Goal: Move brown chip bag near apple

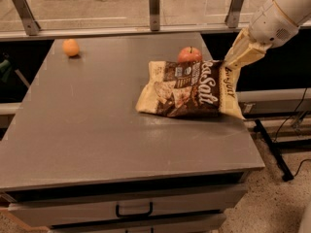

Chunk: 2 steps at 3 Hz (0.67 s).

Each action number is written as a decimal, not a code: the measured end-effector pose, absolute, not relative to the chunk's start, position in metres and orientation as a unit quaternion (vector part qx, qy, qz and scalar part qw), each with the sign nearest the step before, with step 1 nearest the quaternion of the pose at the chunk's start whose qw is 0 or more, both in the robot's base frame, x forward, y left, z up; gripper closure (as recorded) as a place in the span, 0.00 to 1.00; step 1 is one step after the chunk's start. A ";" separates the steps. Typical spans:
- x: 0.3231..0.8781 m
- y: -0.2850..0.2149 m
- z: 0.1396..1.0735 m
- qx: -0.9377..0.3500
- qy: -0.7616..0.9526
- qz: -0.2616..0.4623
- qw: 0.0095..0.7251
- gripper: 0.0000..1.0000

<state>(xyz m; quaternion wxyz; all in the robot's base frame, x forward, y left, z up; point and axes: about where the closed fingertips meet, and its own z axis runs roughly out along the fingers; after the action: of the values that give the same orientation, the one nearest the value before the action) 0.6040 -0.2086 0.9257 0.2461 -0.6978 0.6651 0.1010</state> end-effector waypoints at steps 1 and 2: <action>0.605 -0.204 0.927 -0.700 0.661 0.102 0.250 0.12; 0.599 -0.197 0.934 -0.701 0.656 0.100 0.261 0.00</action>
Offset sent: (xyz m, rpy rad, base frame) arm -0.0260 0.0190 0.0227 0.0309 -0.0435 0.0292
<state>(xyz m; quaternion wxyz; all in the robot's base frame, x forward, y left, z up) 0.5993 -0.1965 0.9343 0.2614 -0.7014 0.6556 0.0996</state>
